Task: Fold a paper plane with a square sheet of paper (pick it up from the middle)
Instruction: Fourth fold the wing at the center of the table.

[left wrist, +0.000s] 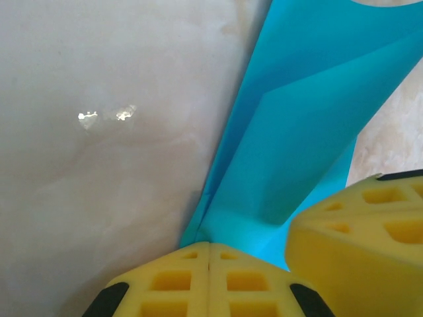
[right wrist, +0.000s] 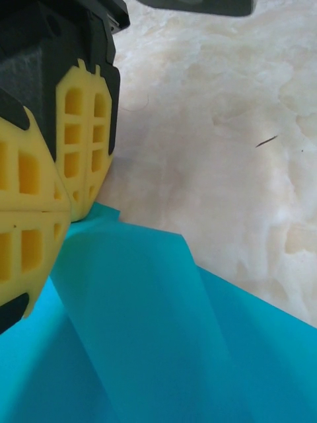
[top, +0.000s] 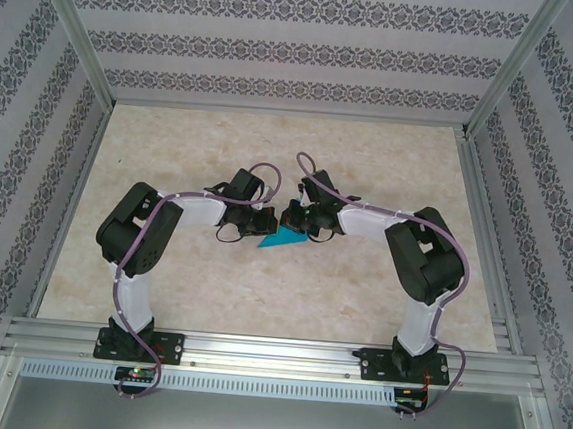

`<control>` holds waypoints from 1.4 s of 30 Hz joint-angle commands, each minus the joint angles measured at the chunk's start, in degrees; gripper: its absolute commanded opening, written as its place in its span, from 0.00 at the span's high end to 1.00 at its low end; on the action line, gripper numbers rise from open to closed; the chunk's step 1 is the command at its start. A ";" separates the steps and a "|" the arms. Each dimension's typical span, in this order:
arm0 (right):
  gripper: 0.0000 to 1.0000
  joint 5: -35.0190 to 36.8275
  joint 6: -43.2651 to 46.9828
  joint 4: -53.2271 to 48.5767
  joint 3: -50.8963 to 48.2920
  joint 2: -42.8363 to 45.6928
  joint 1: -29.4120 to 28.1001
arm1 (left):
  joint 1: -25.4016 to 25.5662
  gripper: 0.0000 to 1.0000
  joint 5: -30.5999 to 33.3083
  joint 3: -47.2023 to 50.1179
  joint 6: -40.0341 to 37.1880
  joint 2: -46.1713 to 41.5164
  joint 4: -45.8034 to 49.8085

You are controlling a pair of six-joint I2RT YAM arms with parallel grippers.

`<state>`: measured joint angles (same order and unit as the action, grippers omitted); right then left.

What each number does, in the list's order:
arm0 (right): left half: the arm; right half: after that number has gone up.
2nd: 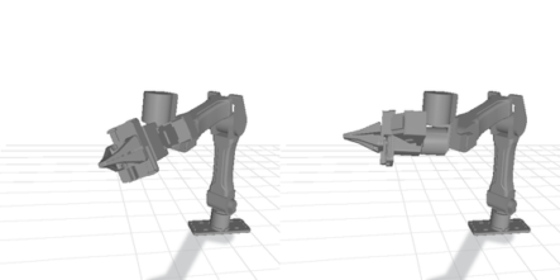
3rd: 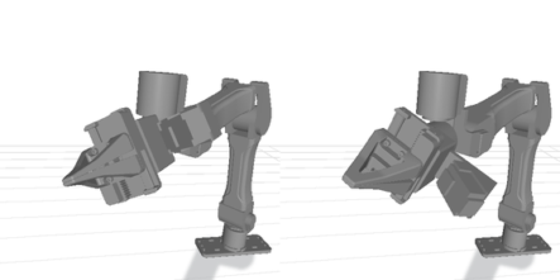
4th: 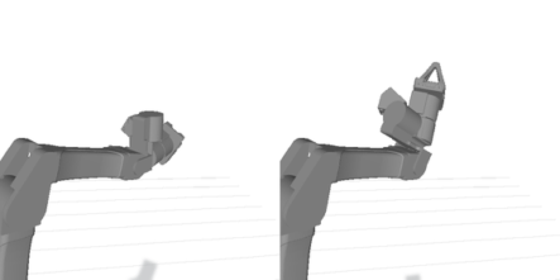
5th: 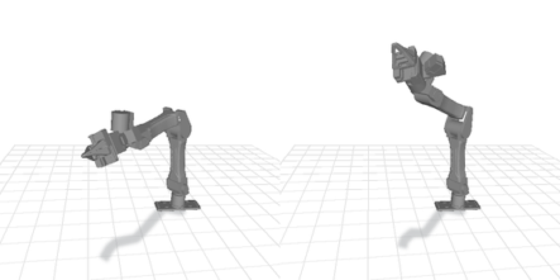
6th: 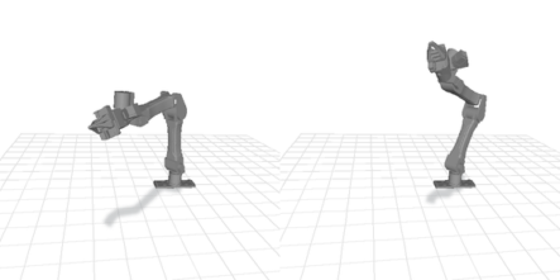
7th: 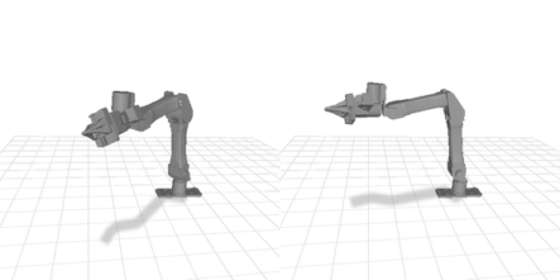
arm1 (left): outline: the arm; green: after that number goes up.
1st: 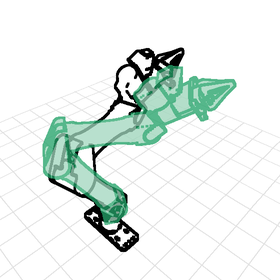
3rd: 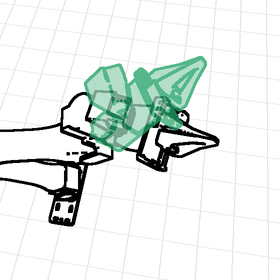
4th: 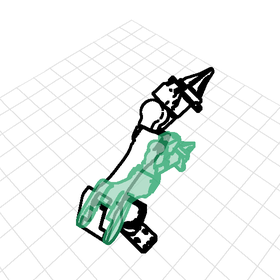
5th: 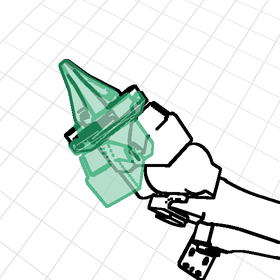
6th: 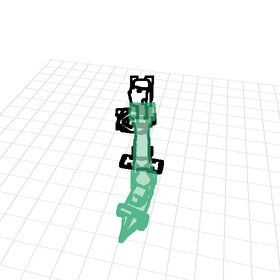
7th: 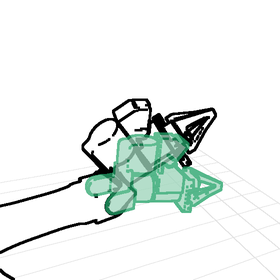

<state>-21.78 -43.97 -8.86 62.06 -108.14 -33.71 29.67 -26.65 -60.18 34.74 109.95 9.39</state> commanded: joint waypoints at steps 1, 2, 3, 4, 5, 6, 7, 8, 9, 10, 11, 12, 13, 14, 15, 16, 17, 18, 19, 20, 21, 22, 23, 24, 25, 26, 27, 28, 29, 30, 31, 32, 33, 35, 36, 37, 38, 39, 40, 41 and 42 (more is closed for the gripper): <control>1.00 -0.62 -0.07 2.21 -1.19 -1.11 0.20 | 0.13 1.00 5.56 1.29 -0.56 3.99 6.38; 1.00 -0.56 0.03 2.47 -1.38 -1.28 0.19 | 0.17 1.00 5.56 1.23 -0.57 4.03 6.49; 1.00 -0.26 0.09 2.51 -1.58 -1.42 0.31 | 0.13 1.00 5.68 1.27 -0.47 4.08 6.52; 1.00 -0.28 0.28 2.65 -1.71 -1.47 0.48 | 0.17 1.00 5.73 1.29 -0.49 4.13 6.62; 1.00 -0.23 0.45 2.95 -1.91 -1.61 0.61 | 0.13 1.00 5.74 1.29 -0.48 4.14 6.75; 1.00 -0.11 0.59 3.10 -2.03 -1.77 0.71 | 0.21 1.00 5.95 1.25 -0.48 4.17 6.84; 1.00 -0.10 0.79 3.30 -2.16 -1.98 0.90 | 0.16 1.00 6.08 1.17 -0.53 4.16 6.96; 1.00 -0.19 0.96 3.50 -2.29 -2.22 1.01 | 0.20 1.00 6.21 1.19 -0.62 4.13 7.10; 1.00 -0.04 1.16 3.52 -2.38 -2.46 1.09 | 0.15 1.00 6.27 1.21 -0.57 4.13 7.18; 1.00 -0.16 1.33 3.65 -2.34 -2.81 1.33 | 0.13 1.00 6.27 1.20 -0.64 4.22 7.22; 1.00 -0.19 1.50 3.79 -2.37 -3.01 1.50 | 0.15 1.00 6.31 1.21 -0.68 4.23 7.31; 1.00 -0.03 1.90 3.89 -2.38 -3.19 1.64 | 0.15 1.00 6.36 1.18 -0.70 4.31 7.31; 1.00 0.22 2.29 3.78 -2.34 -3.46 1.81 | 0.18 1.00 6.43 1.16 -0.65 4.33 7.51; 1.00 0.40 2.68 3.75 -2.30 -3.65 2.05 | 0.13 1.00 6.47 1.21 -0.72 4.39 7.56; 1.00 0.64 3.06 3.45 -2.30 -3.81 2.40 | 0.17 1.00 6.43 1.21 -0.84 4.42 7.66; 1.00 0.76 3.33 3.39 -2.45 -3.87 2.80 | 0.18 1.00 6.66 1.20 -0.84 4.42 7.74; 1.00 0.87 3.52 3.50 -2.68 -3.92 3.15 | 0.11 1.00 6.76 1.19 -0.98 4.35 7.84; 1.00 0.74 3.71 3.76 -2.98 -3.85 3.60 | 0.17 1.00 6.74 1.16 -0.94 4.38 7.84; 1.00 0.66 3.92 3.78 -3.15 -3.73 3.97 | 0.17 1.00 6.78 1.24 -0.98 4.31 7.86; 1.00 0.47 4.10 3.79 -3.14 -3.50 4.16 | 0.18 1.00 6.76 1.28 -0.99 4.45 7.82; 1.00 0.43 4.30 3.78 -3.26 -3.16 4.29 | 0.17 1.00 6.73 1.30 -0.95 4.37 7.87; 1.00 0.34 4.39 3.87 -3.26 -2.73 4.57 | 0.16 1.00 6.74 1.30 -0.97 4.37 7.93; 1.00 0.12 4.46 4.08 -3.34 -2.38 4.82 | 0.16 1.00 6.72 1.30 -0.96 4.46 7.92; 1.00 0.08 4.49 4.19 -3.27 -2.09 5.10 | 0.16 1.00 6.86 1.30 -0.99 4.39 7.98; 1.00 0.06 4.59 4.19 -3.07 -1.98 5.38 | 0.21 1.00 6.88 1.29 -1.00 4.40 8.02; 1.00 -0.12 4.71 4.17 -3.00 -1.99 5.56 | 0.17 1.00 6.87 1.23 -1.01 4.39 8.08; 1.00 -0.22 4.80 4.00 -2.71 -2.22 5.67 | 0.13 1.00 6.83 1.20 -1.08 4.42 8.11; 1.00 -0.28 5.02 3.75 -2.41 -2.54 5.66 | 0.15 1.00 6.82 1.18 -1.08 4.40 8.19; 1.00 -0.32 5.03 3.63 -2.28 -2.88 5.68 | 0.15 1.00 6.82 1.11 -1.15 4.43 8.29; 1.00 -0.51 4.99 3.69 -2.30 -3.31 5.68 | 0.14 1.00 6.83 1.12 -1.16 4.41 8.28; 1.00 -0.71 4.79 3.80 -2.35 -3.71 5.63 | 0.12 1.00 6.88 1.10 -1.19 4.44 8.28; 1.00 -0.72 4.69 3.98 -2.49 -4.04 5.59 | 0.15 1.00 6.72 1.08 -1.17 4.41 8.28; 1.00 -0.86 4.57 4.23 -2.83 -4.39 5.55 | 0.18 1.00 6.59 1.00 -1.27 4.42 8.30; 1.00 -1.15 4.24 4.47 -3.24 -4.88 5.28 | 0.16 1.00 5.99 0.63 -1.42 4.39 8.13; 1.00 -1.28 4.24 4.63 -3.43 -5.04 5.15 | 0.14 1.00 5.13 0.45 -1.52 4.13 7.71; 1.00 -1.45 4.22 4.69 -3.59 -5.19 4.94 | 0.18 1.00 4.11 0.17 -1.68 3.85 7.04; 1.00 -1.69 4.23 4.76 -3.67 -5.31 4.81 | 0.15 1.00 3.02 -0.28 -1.78 3.52 6.40; 1.00 -2.12 4.19 4.86 -3.70 -5.41 4.72 | 0.17 1.00 1.20 -0.82 -1.97 3.01 5.44; 1.00 -2.87 4.24 5.07 -3.70 -5.65 4.55 | 0.15 0.99 -0.81 -1.32 -1.99 2.42 3.99; 1.00 -3.39 4.24 5.24 -3.68 -5.77 4.41 | 0.15 0.98 -2.35 -1.67 -1.76 1.71 2.70; 1.00 -3.90 4.34 5.45 -3.61 -5.85 4.27 | 0.13 0.97 -4.00 -2.03 -1.39 0.87 1.20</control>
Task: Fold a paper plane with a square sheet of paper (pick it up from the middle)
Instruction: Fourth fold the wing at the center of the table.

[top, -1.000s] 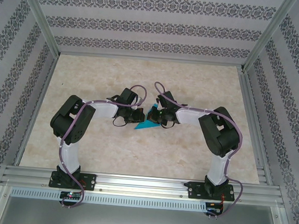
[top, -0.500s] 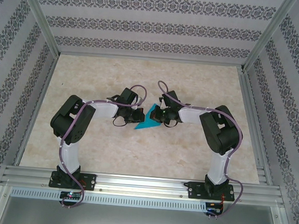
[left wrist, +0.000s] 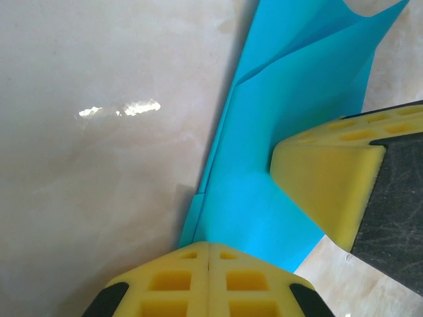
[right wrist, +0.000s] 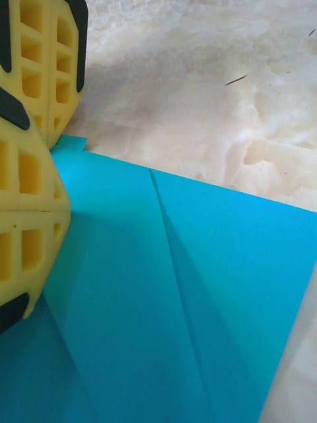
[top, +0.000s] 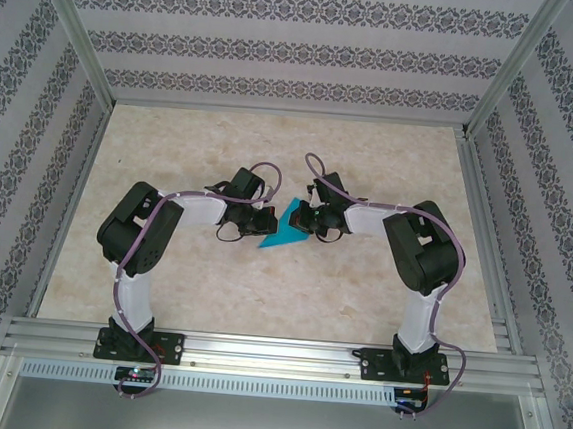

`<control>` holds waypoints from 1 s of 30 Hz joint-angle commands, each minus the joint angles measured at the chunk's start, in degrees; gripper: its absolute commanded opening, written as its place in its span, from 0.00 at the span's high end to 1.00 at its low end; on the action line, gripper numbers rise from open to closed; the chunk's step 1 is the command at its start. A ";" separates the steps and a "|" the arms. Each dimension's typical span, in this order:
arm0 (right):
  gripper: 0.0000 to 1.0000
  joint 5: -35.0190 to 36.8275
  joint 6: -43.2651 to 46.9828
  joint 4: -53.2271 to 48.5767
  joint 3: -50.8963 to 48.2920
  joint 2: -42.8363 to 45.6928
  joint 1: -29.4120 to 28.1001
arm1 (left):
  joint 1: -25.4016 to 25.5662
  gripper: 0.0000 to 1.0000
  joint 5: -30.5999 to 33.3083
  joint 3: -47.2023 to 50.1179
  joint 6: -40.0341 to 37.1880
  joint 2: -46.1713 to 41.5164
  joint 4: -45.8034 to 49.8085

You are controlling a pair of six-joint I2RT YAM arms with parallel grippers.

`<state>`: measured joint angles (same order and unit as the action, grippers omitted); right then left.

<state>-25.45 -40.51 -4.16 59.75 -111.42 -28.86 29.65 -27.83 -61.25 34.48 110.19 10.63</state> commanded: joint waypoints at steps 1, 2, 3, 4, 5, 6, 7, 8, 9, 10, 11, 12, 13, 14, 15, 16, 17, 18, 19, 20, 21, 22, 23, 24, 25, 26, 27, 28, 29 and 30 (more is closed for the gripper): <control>1.00 -0.68 0.87 1.03 -1.34 -2.66 -0.74 | 0.15 0.96 -4.25 -1.30 -0.72 -0.13 -1.49; 1.00 -0.91 0.81 1.14 -1.39 -2.67 -0.87 | 0.19 0.95 -5.01 -1.47 -0.49 -0.71 -2.40; 1.00 -1.09 0.78 1.34 -1.33 -2.71 -0.93 | 0.17 0.94 -5.78 -1.73 -0.27 -1.04 -2.95; 1.00 -1.31 0.63 1.50 -1.34 -2.74 -0.93 | 0.15 0.94 -6.25 -2.01 -0.21 -1.00 -3.08; 1.00 -1.47 0.45 1.83 -1.40 -2.75 -0.93 | 0.17 0.94 -6.28 -2.16 -0.13 -0.80 -3.04; 1.00 -1.64 0.26 2.20 -1.42 -2.84 -0.93 | 0.19 0.94 -6.19 -1.98 0.07 -0.36 -3.01; 1.00 -1.76 0.13 2.40 -1.39 -2.93 -0.85 | 0.19 0.95 -5.97 -1.79 0.15 0.10 -2.70; 1.00 -1.88 -0.05 2.48 -1.34 -3.04 -0.84 | 0.31 0.95 -5.39 -1.74 0.15 0.64 -2.14; 1.00 -1.96 -0.16 2.57 -1.36 -3.10 -0.84 | 0.26 0.96 -4.98 -1.63 0.02 1.20 -1.73; 1.00 -2.03 -0.26 2.74 -1.23 -3.24 -0.75 | 0.23 0.96 -4.74 -1.55 -0.17 1.64 -1.31; 1.00 -2.13 -0.35 2.84 -1.22 -3.35 -0.76 | 0.30 0.96 -4.28 -1.50 -0.14 2.02 -0.73; 1.00 -2.23 -0.36 2.91 -1.30 -3.37 -0.76 | 0.26 0.96 -3.74 -1.57 -0.18 2.36 -0.24; 1.00 -2.32 -0.29 2.85 -1.25 -3.37 -0.73 | 0.25 0.97 -2.86 -1.68 -0.44 2.69 0.85; 1.00 -2.48 -0.17 2.92 -1.21 -3.41 -0.66 | 0.24 0.97 -1.68 -1.97 -0.75 3.05 2.15; 1.00 -2.46 -0.02 2.80 -1.21 -3.45 -0.67 | 0.24 0.97 -0.69 -2.22 -1.09 3.30 3.17; 1.00 -2.58 0.23 2.75 -1.12 -3.50 -0.57 | 0.24 0.98 0.40 -2.46 -1.41 3.53 4.43; 1.00 -2.63 0.47 2.76 -0.98 -3.54 -0.51 | 0.25 0.98 1.68 -2.55 -1.75 3.80 5.57; 1.00 -2.67 0.75 2.54 -0.88 -3.50 -0.49 | 0.24 0.99 2.63 -2.69 -1.99 3.95 6.45; 1.00 -2.91 1.13 2.73 -0.82 -3.41 -0.41 | 0.30 0.99 3.76 -2.74 -2.25 4.09 7.44; 1.00 -3.02 1.91 2.77 -0.58 -3.45 -0.32 | 0.24 0.99 4.58 -2.62 -2.41 4.15 8.09; 1.00 -2.74 2.60 2.35 -0.20 -3.50 -0.25 | 0.28 0.99 5.18 -2.43 -2.49 4.07 8.39; 1.00 -2.54 3.54 1.81 0.24 -3.75 -0.09 | 0.26 1.00 5.50 -2.23 -2.49 4.01 8.72; 1.00 -2.82 4.30 1.41 0.78 -4.13 0.14 | 0.26 1.00 5.69 -2.07 -2.57 3.95 9.02; 1.00 -2.89 4.98 1.16 1.28 -4.52 0.44 | 0.25 1.00 5.97 -1.96 -2.57 3.92 9.29; 0.99 -2.85 5.45 0.93 1.87 -4.91 0.79 | 0.24 1.00 6.10 -1.78 -2.50 3.81 9.61; 0.99 -2.91 5.84 0.74 2.40 -5.24 1.23 | 0.26 1.00 6.37 -1.55 -2.49 3.74 9.75; 0.99 -2.89 6.11 0.55 2.79 -5.60 1.71 | 0.24 1.00 6.31 -1.36 -2.49 3.65 9.89; 0.99 -2.70 6.27 0.39 3.15 -5.81 2.30 | 0.24 1.00 6.43 -1.13 -2.53 3.54 10.01; 0.99 -2.67 6.38 0.42 3.44 -5.91 2.87 | 0.27 1.00 6.45 -0.87 -2.49 3.48 10.12; 0.99 -2.50 6.49 0.40 3.68 -6.11 3.42 | 0.29 1.00 6.43 -0.72 -2.40 3.42 10.11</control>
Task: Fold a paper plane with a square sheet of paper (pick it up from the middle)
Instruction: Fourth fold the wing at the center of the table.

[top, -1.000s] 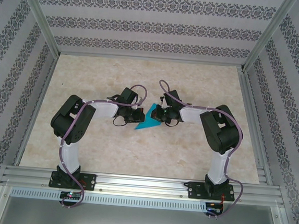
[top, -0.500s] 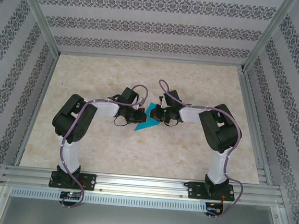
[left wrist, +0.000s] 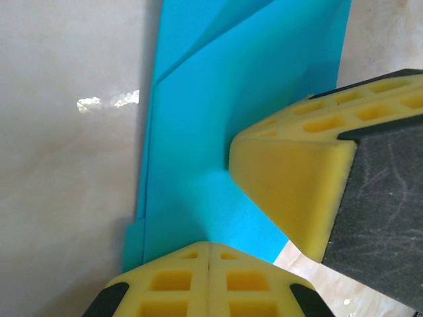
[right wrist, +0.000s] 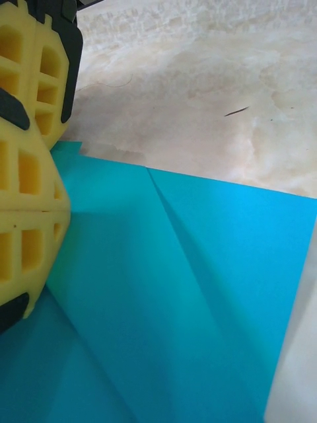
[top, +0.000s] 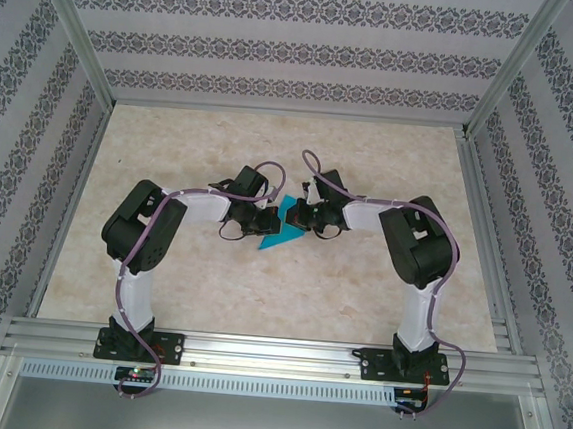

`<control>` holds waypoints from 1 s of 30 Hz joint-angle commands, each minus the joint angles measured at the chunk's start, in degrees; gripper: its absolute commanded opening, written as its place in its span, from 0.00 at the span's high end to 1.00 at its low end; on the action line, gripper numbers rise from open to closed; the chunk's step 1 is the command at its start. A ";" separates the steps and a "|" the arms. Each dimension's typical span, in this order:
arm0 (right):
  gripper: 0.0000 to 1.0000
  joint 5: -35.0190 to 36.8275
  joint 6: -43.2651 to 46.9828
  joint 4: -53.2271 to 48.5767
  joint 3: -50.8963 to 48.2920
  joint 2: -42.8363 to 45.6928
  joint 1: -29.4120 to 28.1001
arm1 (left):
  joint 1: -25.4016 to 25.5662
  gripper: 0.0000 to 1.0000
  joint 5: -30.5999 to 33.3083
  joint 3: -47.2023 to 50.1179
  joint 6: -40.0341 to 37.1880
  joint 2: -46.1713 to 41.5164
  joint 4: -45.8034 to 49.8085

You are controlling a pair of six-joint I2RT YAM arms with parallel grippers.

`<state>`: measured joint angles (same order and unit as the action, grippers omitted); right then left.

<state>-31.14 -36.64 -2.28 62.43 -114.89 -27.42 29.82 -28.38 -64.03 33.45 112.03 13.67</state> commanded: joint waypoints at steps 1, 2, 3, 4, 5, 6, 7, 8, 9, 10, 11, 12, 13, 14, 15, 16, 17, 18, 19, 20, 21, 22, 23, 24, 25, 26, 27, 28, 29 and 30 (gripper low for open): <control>0.99 3.48 2.62 -1.49 1.25 -2.87 2.66 | 0.12 1.00 6.94 2.34 -1.42 1.59 7.08; 0.99 3.57 2.63 -1.58 1.53 -3.16 3.40 | 0.14 1.00 6.94 2.48 -1.30 1.58 7.13; 0.98 3.59 2.52 -1.75 1.79 -3.37 3.99 | 0.08 1.00 6.82 2.75 -1.28 1.53 6.94; 0.98 3.70 2.38 -1.70 2.08 -3.64 4.74 | 0.09 1.00 6.65 2.99 -1.22 1.55 6.81; 0.98 3.88 2.19 -1.80 2.32 -3.91 5.41 | 0.06 1.00 6.51 3.22 -1.20 1.55 6.72; 0.98 3.81 2.10 -1.75 2.55 -4.10 6.05 | 0.06 1.00 6.57 3.29 -1.20 1.53 6.59; 0.97 4.00 1.87 -1.80 2.85 -4.20 6.75 | 0.02 1.00 6.34 3.52 -1.20 1.53 6.47; 0.96 4.46 1.62 -2.29 3.38 -4.41 7.42 | -0.03 1.00 6.11 3.64 -1.20 1.53 6.30; 0.96 4.75 1.38 -2.97 3.90 -4.54 8.01 | -0.03 1.00 5.93 3.81 -1.20 1.57 6.19; 0.96 4.75 1.08 -3.86 4.78 -4.71 8.67 | -0.01 1.00 5.75 3.84 -1.12 1.58 6.06; 0.96 4.81 0.96 -4.32 5.38 -4.76 9.10 | -0.01 1.00 5.49 3.93 -1.15 1.62 5.95; 0.96 5.15 0.98 -4.85 5.94 -4.90 9.35 | -0.03 1.00 5.38 4.07 -1.16 1.71 5.95; 0.96 5.45 1.13 -5.64 6.64 -5.23 9.79 | 0.02 1.00 5.27 4.07 -1.12 1.87 5.93; 0.95 5.43 1.00 -6.42 7.51 -5.71 10.09 | -0.02 1.00 5.17 4.08 -1.14 1.93 5.83; 0.95 5.39 0.90 -6.81 8.11 -5.96 10.47 | 0.00 1.00 5.03 4.17 -1.11 1.90 5.70; 0.95 5.38 0.78 -6.95 8.59 -6.26 10.84 | 0.00 1.00 5.02 4.13 -1.15 1.90 5.66; 0.95 5.55 0.94 -7.19 9.16 -6.44 11.11 | 0.01 1.00 5.05 4.11 -1.17 1.98 5.75; 0.95 5.73 1.04 -7.68 9.78 -6.64 11.34 | -0.02 1.00 4.92 4.15 -1.21 1.97 5.75; 0.95 5.90 1.11 -8.16 10.51 -6.74 11.65 | -0.03 1.00 4.81 4.17 -1.30 2.05 5.70; 0.95 6.01 1.11 -8.42 11.05 -6.67 11.94 | 0.02 1.00 4.70 4.10 -1.28 2.19 5.66; 0.95 6.08 1.13 -8.36 11.42 -6.51 12.24 | 0.01 1.00 4.60 4.09 -1.29 2.17 5.63; 0.95 6.11 1.05 -8.80 11.86 -6.15 12.59 | 0.01 1.00 4.52 4.09 -1.27 2.23 5.58; 0.95 6.05 1.12 -9.03 12.27 -5.78 12.79 | 0.05 1.00 4.48 4.06 -1.31 2.36 5.50; 0.95 6.01 1.21 -9.26 12.57 -5.27 12.92 | 0.00 1.00 4.38 4.07 -1.24 2.32 5.46; 0.94 6.07 1.26 -9.48 12.77 -4.54 12.95 | -0.02 1.00 4.37 3.95 -1.29 2.36 5.40; 0.94 5.81 1.48 -9.60 12.76 -3.41 12.90 | 0.04 1.00 4.38 3.99 -1.29 2.36 5.41; 0.94 5.51 1.39 -9.41 12.51 -2.29 12.71 | -0.03 1.00 4.32 3.84 -1.28 2.36 5.35; 0.93 5.38 1.26 -9.10 11.92 -0.88 12.41 | 0.01 1.00 4.25 3.81 -1.27 2.38 5.31; 0.92 5.21 1.22 -8.76 11.09 0.99 11.95 | 0.03 1.00 4.16 3.76 -1.21 2.41 5.23; 0.92 5.30 1.15 -8.39 10.33 2.48 11.36 | 0.05 1.00 4.19 3.76 -1.24 2.41 5.17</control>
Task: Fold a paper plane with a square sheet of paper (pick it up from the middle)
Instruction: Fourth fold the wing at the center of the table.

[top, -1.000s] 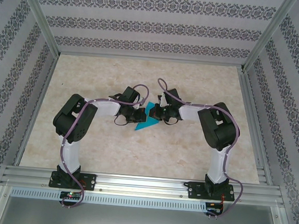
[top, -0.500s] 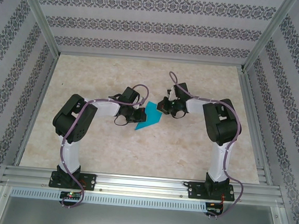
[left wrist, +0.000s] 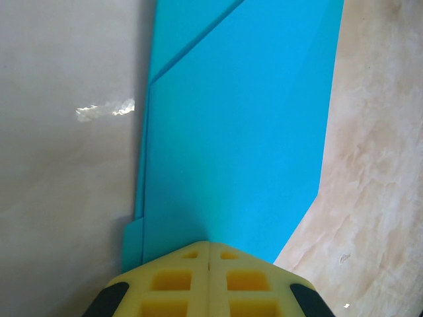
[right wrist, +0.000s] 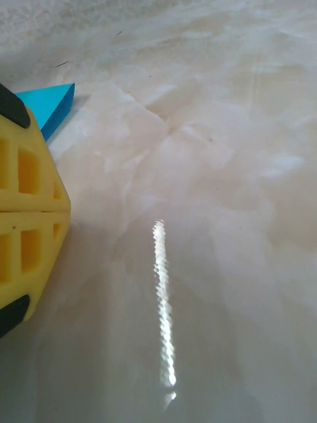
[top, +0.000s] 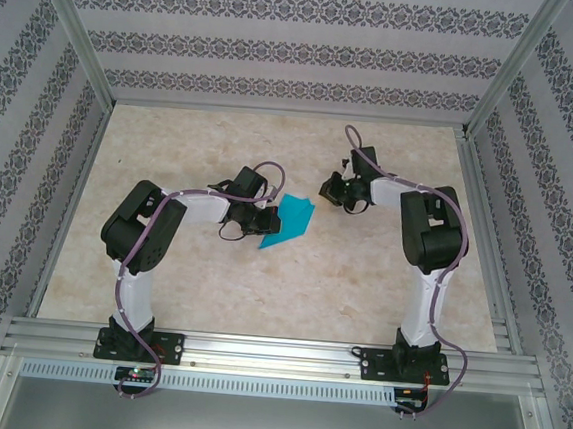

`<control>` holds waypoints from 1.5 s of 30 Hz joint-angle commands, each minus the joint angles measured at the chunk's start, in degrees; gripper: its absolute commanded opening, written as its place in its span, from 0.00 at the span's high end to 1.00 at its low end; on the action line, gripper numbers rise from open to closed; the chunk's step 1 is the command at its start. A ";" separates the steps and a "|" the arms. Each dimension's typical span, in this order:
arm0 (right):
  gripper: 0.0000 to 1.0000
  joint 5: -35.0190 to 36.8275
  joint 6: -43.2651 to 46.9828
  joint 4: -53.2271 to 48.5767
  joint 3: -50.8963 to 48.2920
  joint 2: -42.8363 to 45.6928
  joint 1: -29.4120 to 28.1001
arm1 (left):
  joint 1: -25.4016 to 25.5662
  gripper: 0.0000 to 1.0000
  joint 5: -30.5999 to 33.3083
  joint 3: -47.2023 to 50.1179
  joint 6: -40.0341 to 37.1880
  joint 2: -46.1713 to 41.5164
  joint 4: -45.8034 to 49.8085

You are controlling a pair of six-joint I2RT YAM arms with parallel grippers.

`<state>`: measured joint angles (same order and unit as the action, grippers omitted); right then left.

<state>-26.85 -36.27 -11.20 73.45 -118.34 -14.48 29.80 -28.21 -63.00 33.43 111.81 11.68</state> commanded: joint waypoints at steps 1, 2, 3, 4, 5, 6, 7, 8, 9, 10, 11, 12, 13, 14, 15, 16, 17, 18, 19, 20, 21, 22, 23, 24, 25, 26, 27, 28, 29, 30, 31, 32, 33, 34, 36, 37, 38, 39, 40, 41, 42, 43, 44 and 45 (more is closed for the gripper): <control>0.91 1.07 0.55 1.08 -1.90 7.52 -2.41 | 0.06 1.00 3.91 2.64 -1.15 2.62 7.04; 0.91 1.14 0.09 1.62 -3.14 8.94 -3.46 | 0.04 1.00 3.81 2.55 -1.09 2.63 6.87; 0.91 1.18 -0.30 2.10 -4.28 9.85 -4.34 | -0.01 1.00 3.81 2.60 -1.01 2.62 6.78; 0.91 1.27 -0.83 2.68 -5.54 10.80 -5.45 | 0.03 1.00 3.78 2.49 -1.04 2.62 6.74; 0.90 1.51 -1.60 3.31 -6.91 11.40 -6.66 | 0.05 1.00 3.74 2.45 -1.00 2.62 6.65; 0.91 1.56 -2.21 3.87 -7.91 11.72 -7.62 | 0.02 1.00 3.75 2.40 -1.02 2.63 6.61; 0.90 1.69 -3.06 4.73 -8.99 11.98 -8.61 | 0.00 1.00 3.75 2.39 -1.00 2.62 6.58; 0.90 1.51 -3.88 5.62 -10.01 12.00 -9.66 | 0.04 1.00 3.72 2.33 -1.00 2.69 6.43; 0.91 1.44 -4.55 6.40 -10.66 11.79 -10.39 | 0.02 1.00 3.56 2.27 -1.05 2.73 6.29; 0.91 1.29 -5.29 7.29 -11.27 11.50 -11.22 | 0.01 1.00 3.42 2.26 -0.96 2.75 6.17; 0.91 0.99 -5.94 8.34 -11.66 11.02 -12.12 | 0.03 1.00 3.28 2.16 -0.91 2.81 5.95; 0.92 0.47 -6.36 9.17 -11.75 10.25 -12.89 | 0.00 1.00 3.11 2.16 -0.80 2.83 5.75; 0.92 0.01 -6.72 9.52 -11.47 9.50 -13.41 | 0.04 1.00 2.96 2.16 -0.65 2.88 5.58; 0.92 -0.22 -7.02 10.07 -11.21 8.60 -14.21 | -0.01 1.00 2.74 2.05 -0.56 2.89 5.39; 0.93 -0.25 -7.19 10.19 -10.82 7.79 -14.74 | -0.02 1.00 2.53 2.13 -0.41 2.89 5.15; 0.93 -0.32 -7.26 10.15 -10.42 7.10 -15.04 | -0.07 1.00 2.44 2.13 -0.38 2.92 5.03; 0.94 -0.54 -7.45 10.36 -10.13 6.38 -15.29 | -0.09 1.00 2.16 2.15 -0.28 2.82 4.89; 0.94 -0.65 -7.65 10.52 -10.00 5.77 -15.31 | -0.08 1.00 2.03 2.30 -0.23 2.85 4.70; 0.94 -0.57 -7.89 10.66 -9.99 5.23 -15.31 | -0.05 1.00 1.83 2.31 -0.12 2.73 4.58; 0.94 -0.48 -7.90 10.59 -9.91 4.72 -15.27 | -0.14 1.00 1.62 2.43 -0.13 2.74 4.53; 0.94 -0.31 -7.89 10.33 -9.91 4.17 -15.14 | -0.14 1.00 1.32 2.48 -0.12 2.63 4.32; 0.94 -0.24 -7.94 10.25 -9.93 3.78 -15.07 | -0.26 1.00 1.16 2.56 0.05 2.52 4.25; 0.94 -0.02 -7.94 9.95 -10.06 3.30 -14.92 | -0.36 1.00 0.88 2.60 0.08 2.31 4.20; 0.94 0.07 -7.93 9.50 -10.16 2.88 -14.72 | -0.51 1.00 0.54 2.73 0.18 2.08 3.97; 0.94 0.18 -8.00 9.22 -10.32 2.40 -14.57 | -0.62 1.00 0.13 2.78 0.23 1.85 3.72; 0.94 0.46 -8.00 8.64 -10.41 2.00 -14.44 | -0.73 1.00 -0.47 2.70 0.10 1.60 3.59; 0.94 0.77 -7.95 7.93 -10.48 1.62 -14.27 | -0.86 1.00 -1.34 2.70 0.14 1.26 3.14; 0.94 1.07 -7.79 7.27 -10.52 1.39 -14.13 | -0.94 1.00 -2.30 2.73 0.13 0.87 2.64; 0.94 1.40 -7.54 6.63 -10.58 1.24 -14.00 | -0.92 1.00 -3.76 2.51 -0.07 0.42 2.30; 0.94 1.53 -7.42 6.13 -10.69 1.03 -13.91 | -0.92 0.98 -5.36 2.18 -0.36 -0.19 1.83; 0.94 1.65 -7.17 5.76 -10.71 0.89 -13.82 | -1.05 0.97 -6.84 1.87 -0.54 -0.62 1.56; 0.94 1.63 -6.99 5.22 -10.61 0.73 -13.82 | -0.98 0.94 -8.38 1.66 -0.56 -1.37 1.01; 0.95 1.63 -6.81 4.89 -10.53 0.53 -13.84 | -0.95 0.91 -9.73 1.46 -0.56 -2.15 0.51; 0.94 1.54 -6.67 4.64 -10.37 0.40 -13.82 | -0.96 0.89 -10.69 1.40 -0.56 -2.72 0.26; 0.94 1.48 -6.70 4.35 -10.18 0.06 -13.82 | -0.92 0.85 -12.06 1.55 -0.51 -3.63 0.07; 0.94 1.43 -6.66 4.35 -10.08 -0.10 -13.82 | -0.90 0.85 -12.28 1.74 -0.48 -3.78 0.02; 0.94 1.37 -6.71 4.26 -9.95 -0.27 -13.82 | -0.91 0.84 -12.26 1.98 -0.41 -3.93 0.18; 0.94 1.28 -6.71 4.21 -9.91 -0.47 -13.89 | -0.94 0.83 -12.28 2.19 -0.51 -3.81 0.27; 0.94 1.27 -6.66 4.17 -9.74 -0.65 -13.91 | -0.93 0.83 -12.36 2.52 -0.41 -3.78 0.28; 0.94 1.27 -6.71 3.96 -9.64 -0.79 -13.91 | -0.93 0.83 -12.21 2.86 -0.41 -3.74 0.38; 0.94 1.19 -6.71 3.84 -9.60 -0.92 -13.82 | -0.97 0.83 -12.12 3.19 -0.26 -3.63 0.37; 0.94 1.26 -6.71 3.64 -9.55 -1.09 -13.84 | -0.90 0.83 -12.07 3.45 -0.22 -3.69 0.58; 0.94 1.27 -6.66 3.48 -9.55 -1.17 -13.85 | -0.92 0.83 -12.07 3.58 -0.32 -3.62 0.78; 0.94 1.28 -6.62 3.36 -9.47 -1.36 -13.89 | -0.92 0.83 -11.91 3.68 -0.51 -3.59 1.24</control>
<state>-29.34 -43.81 -3.42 64.49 -116.01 -28.73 28.91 -38.76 -60.18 33.45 109.27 11.16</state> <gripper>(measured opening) 0.057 0.169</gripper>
